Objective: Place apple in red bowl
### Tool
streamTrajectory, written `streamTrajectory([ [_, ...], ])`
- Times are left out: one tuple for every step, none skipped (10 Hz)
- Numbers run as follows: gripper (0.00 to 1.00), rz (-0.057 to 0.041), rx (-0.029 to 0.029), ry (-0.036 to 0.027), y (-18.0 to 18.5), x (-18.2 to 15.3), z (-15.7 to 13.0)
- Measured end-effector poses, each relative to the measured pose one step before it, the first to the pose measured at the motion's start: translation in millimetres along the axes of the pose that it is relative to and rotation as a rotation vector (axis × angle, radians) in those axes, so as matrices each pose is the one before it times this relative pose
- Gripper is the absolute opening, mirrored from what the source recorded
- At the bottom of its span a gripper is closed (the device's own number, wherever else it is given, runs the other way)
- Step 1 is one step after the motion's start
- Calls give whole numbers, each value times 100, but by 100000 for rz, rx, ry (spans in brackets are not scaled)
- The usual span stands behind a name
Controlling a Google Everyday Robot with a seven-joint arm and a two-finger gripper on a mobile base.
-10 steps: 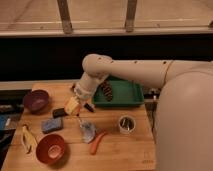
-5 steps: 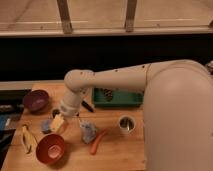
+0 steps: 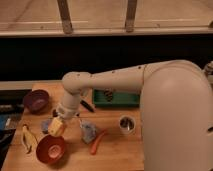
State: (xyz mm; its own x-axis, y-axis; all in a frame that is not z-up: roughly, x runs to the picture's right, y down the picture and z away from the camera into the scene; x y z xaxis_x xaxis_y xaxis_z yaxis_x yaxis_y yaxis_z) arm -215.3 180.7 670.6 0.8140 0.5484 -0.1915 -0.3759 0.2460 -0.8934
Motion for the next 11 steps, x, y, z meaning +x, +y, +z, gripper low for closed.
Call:
streamTrajectory([
  [0,-6,-979,-266,-145,-58,16],
  [0,-258,-2082,157,17,-184,458],
  [0,-523,-2725,1013,160,-47,1264],
  [0,-691,-2051,641,226,-135,1035],
  [0,-916,-1789,621,359,-238,784],
  [0,-1029,-1701,867,353,-274,841],
  [0,-891,-1832,939,299,-210,852],
  [0,-675,-1641,828,203,-166,736],
  [0,-703,-2963,1421,209,-152,1314],
  [0,131,-1397,811,50,3,777],
  [2,367,-1803,1454,55,231,1253],
])
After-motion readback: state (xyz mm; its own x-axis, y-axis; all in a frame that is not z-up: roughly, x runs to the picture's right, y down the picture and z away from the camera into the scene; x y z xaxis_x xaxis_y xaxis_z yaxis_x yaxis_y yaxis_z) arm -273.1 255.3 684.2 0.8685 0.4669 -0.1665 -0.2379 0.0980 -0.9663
